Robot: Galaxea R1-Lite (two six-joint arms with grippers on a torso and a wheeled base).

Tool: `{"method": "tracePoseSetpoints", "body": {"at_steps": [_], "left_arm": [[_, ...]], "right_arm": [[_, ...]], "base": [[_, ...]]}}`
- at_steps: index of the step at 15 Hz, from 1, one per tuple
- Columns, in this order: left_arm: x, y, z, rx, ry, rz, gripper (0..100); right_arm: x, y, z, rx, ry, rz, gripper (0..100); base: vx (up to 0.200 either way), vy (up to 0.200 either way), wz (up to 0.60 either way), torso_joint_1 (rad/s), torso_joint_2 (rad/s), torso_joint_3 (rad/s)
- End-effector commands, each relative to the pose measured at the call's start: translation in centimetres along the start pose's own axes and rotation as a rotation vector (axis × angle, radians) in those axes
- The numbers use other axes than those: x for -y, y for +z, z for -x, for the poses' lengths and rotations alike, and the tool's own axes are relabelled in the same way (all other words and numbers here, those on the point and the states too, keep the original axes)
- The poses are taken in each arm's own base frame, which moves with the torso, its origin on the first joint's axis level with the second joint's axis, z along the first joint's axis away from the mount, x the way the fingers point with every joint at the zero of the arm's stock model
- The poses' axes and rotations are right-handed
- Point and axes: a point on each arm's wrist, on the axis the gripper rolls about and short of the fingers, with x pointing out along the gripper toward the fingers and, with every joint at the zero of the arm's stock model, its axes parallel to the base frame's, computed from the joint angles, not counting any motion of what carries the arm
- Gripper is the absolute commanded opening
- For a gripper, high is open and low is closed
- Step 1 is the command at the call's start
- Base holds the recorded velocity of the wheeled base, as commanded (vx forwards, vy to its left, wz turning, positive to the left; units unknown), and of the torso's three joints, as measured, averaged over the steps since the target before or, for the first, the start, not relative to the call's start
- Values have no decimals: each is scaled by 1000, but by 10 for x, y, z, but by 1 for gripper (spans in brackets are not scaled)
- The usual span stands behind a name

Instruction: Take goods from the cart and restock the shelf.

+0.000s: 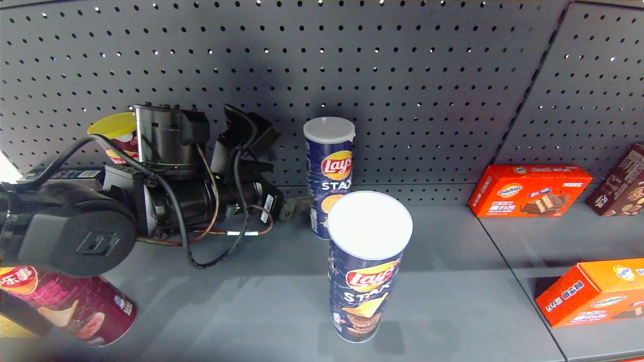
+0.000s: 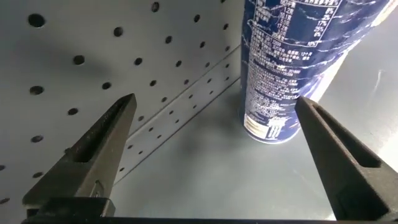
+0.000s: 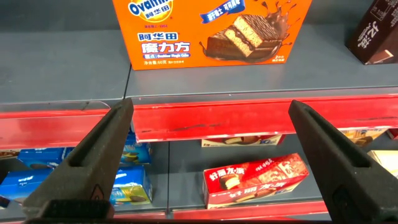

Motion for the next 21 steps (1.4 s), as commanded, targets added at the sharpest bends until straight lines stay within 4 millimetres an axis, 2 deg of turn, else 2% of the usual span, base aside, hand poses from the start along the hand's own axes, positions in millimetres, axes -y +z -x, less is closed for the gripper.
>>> {"method": "tracePoseSetpoints", "body": {"at_steps": [1,9,13,21], "left_arm": [[-1,1,0,3,10,3,100],[-2,0,1,-9,42,5,100],[-4,5,14,11,50,0,100],[5,2,7,4,16,-6,100]], "right_arm": [[0,0,0,0,0,0,100],[0,0,0,0,0,0,100],[0,0,0,0,0,0,100],[0,0,0,0,0,0,100]], "base": [[0,0,0,0,0,0],[0,0,0,0,0,0],[0,0,0,0,0,0],[0,0,0,0,0,0]]}}
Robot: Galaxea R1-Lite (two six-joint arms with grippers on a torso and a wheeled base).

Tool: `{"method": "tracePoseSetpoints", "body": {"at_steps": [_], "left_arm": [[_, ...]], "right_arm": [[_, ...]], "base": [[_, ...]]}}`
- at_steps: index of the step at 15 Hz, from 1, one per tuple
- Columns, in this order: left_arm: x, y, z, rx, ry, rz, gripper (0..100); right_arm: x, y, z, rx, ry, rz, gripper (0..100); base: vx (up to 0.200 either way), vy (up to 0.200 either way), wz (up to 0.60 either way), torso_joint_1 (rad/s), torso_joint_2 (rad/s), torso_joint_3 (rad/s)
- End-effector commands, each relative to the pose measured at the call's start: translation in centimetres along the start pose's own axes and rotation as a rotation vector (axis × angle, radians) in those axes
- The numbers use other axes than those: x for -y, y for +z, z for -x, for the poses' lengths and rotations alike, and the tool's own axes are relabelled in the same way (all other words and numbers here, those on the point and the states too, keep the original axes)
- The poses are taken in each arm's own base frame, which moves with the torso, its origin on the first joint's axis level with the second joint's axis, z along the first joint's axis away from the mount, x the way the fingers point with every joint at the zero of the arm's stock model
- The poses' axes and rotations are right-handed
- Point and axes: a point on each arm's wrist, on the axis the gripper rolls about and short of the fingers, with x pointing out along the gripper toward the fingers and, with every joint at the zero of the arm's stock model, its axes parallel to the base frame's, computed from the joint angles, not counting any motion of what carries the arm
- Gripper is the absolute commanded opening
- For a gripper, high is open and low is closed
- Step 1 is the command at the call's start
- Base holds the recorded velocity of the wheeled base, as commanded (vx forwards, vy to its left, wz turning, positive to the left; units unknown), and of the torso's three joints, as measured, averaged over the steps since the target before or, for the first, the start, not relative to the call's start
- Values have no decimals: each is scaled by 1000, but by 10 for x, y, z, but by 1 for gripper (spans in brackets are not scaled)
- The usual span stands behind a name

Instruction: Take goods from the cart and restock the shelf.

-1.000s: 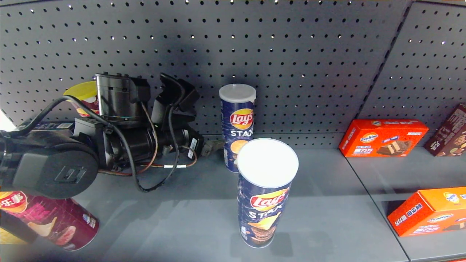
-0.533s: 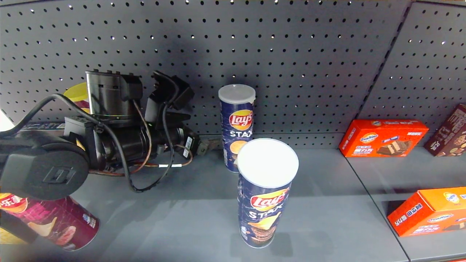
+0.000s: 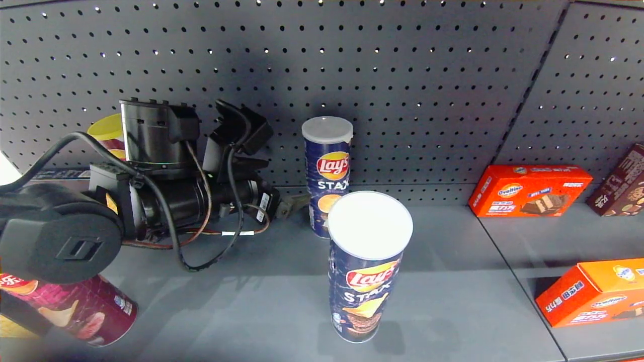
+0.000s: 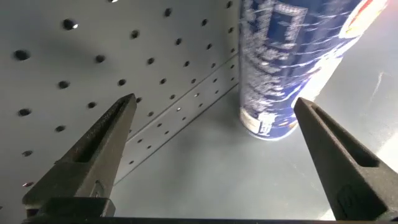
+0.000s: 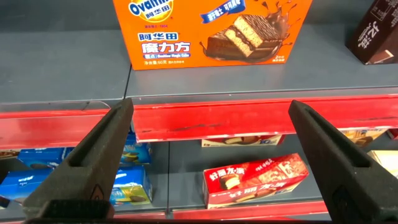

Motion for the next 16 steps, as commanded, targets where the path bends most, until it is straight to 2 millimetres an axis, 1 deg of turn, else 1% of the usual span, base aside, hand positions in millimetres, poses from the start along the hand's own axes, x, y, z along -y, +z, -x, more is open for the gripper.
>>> {"method": "tracePoseSetpoints", "body": {"at_steps": [1,5,16], "left_arm": [[1,-2,-4,-7,-5,0,100],[1,-3,-10,-13,-2,-1,100],[-3,-4,-9,-33,64,-22,100]], "right_arm": [[0,0,0,0,0,0,100],[0,0,0,0,0,0,100],[0,0,0,0,0,0,100]], "base": [[0,0,0,0,0,0],[0,0,0,0,0,0],[0,0,0,0,0,0]]}}
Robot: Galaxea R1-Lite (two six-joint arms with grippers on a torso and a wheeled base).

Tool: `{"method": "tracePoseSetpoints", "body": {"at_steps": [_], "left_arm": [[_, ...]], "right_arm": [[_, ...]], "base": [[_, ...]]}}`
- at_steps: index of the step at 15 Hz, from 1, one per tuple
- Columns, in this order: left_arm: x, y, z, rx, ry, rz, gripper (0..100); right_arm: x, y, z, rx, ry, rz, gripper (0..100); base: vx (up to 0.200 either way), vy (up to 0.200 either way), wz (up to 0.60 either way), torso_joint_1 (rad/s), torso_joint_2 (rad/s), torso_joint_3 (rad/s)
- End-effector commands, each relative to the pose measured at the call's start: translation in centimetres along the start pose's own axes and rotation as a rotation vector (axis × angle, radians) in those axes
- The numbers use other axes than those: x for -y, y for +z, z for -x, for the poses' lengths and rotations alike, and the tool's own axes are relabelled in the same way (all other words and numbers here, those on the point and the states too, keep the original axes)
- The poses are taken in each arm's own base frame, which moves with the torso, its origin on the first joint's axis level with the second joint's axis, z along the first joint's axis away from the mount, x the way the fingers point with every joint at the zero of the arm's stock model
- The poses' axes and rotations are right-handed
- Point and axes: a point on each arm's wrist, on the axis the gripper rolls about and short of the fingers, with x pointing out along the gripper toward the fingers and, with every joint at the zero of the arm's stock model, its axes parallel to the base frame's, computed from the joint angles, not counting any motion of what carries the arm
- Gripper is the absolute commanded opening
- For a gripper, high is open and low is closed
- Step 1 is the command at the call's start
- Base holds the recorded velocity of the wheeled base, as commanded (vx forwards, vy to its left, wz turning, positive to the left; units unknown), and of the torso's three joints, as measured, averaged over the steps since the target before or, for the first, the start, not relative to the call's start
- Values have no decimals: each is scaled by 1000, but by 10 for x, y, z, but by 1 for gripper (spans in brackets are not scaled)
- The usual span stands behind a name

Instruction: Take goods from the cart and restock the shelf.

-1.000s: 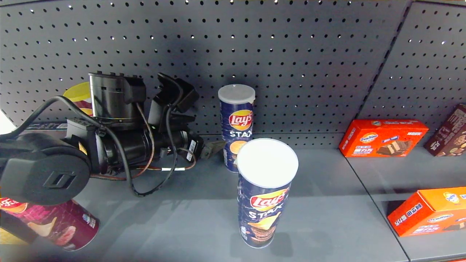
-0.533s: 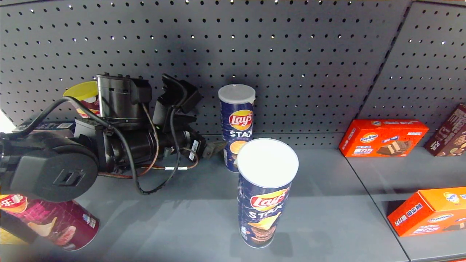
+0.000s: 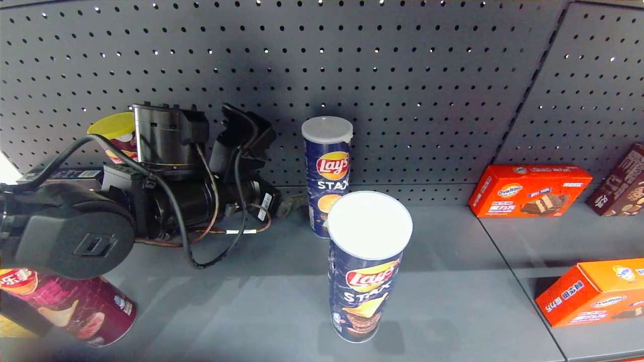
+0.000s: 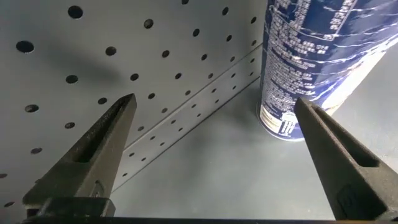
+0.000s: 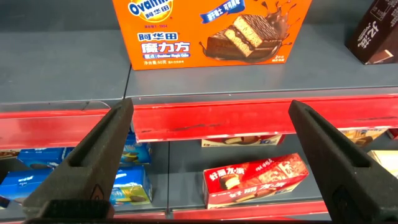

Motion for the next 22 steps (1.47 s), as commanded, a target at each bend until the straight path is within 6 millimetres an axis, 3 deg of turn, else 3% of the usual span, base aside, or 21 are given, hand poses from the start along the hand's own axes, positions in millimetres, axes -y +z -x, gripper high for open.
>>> {"method": "tracePoseSetpoints", "body": {"at_steps": [1,16,22], "left_arm": [[2,-1,0,-3,-6,3,100],[-1,2,-9,-6,36,9,100],[-1,1,5,-5,49,-1,100]], "right_arm": [[0,0,0,0,0,0,100],[0,0,0,0,0,0,100],[0,0,0,0,0,0,100]], "base": [[0,0,0,0,0,0],[0,0,0,0,0,0],[0,0,0,0,0,0]]}}
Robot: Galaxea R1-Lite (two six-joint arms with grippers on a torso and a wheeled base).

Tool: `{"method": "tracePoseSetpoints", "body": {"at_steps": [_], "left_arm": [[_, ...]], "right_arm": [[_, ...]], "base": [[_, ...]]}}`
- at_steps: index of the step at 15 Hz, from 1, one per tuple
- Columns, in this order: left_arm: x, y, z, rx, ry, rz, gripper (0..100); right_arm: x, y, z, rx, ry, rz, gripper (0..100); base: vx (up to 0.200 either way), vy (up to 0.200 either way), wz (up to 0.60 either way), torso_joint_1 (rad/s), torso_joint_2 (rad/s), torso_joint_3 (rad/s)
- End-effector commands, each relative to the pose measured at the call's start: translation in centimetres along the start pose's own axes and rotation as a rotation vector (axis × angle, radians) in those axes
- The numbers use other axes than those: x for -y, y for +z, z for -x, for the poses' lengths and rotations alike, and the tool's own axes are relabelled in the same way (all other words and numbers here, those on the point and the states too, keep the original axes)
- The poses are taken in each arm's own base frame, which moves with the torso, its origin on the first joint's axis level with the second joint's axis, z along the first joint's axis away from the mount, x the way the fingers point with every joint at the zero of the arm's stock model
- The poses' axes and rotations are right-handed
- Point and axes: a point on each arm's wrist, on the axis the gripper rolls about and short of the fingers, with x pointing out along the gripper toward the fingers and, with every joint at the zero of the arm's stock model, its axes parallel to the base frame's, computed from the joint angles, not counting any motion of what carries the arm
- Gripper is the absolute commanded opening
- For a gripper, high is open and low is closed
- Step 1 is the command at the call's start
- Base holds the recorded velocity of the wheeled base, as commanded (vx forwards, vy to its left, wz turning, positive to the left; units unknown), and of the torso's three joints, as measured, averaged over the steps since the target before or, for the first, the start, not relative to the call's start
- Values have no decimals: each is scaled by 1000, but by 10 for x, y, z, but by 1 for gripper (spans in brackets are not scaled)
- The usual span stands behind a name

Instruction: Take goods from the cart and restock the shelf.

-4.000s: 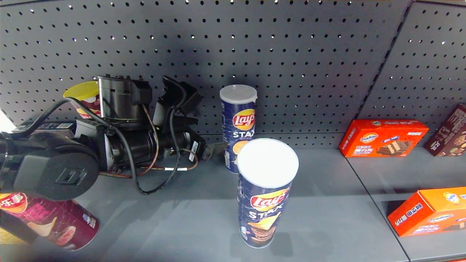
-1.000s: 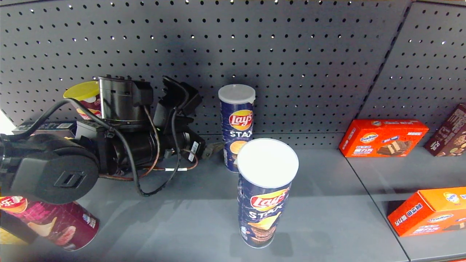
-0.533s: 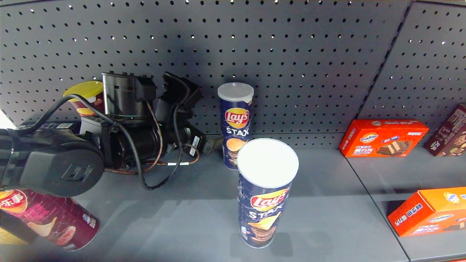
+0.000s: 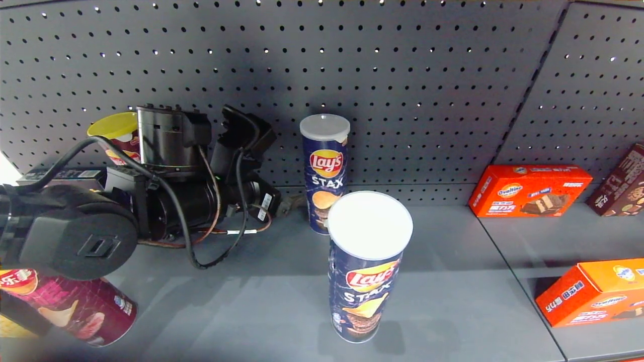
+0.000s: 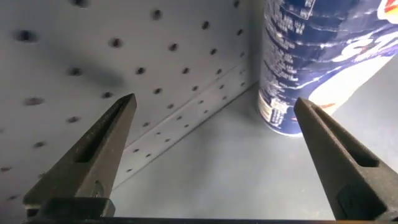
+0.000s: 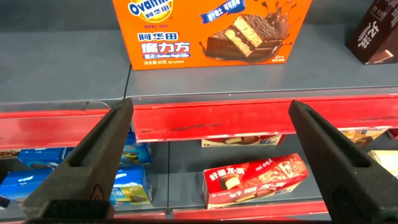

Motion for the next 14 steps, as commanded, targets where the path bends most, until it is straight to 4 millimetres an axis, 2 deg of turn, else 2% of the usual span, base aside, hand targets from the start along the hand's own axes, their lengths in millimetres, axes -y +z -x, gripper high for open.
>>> {"method": "tracePoseSetpoints", "body": {"at_steps": [1,5,14], "left_arm": [[-2,3,6,10,17,0,100],[-1,3,5,-4,61,-2,100],[4,-11,-16,-77,99,-2,100]], "right_arm": [[0,0,0,0,0,0,100],[0,0,0,0,0,0,100],[0,0,0,0,0,0,100]], "base": [[0,0,0,0,0,0],[0,0,0,0,0,0],[0,0,0,0,0,0]]}}
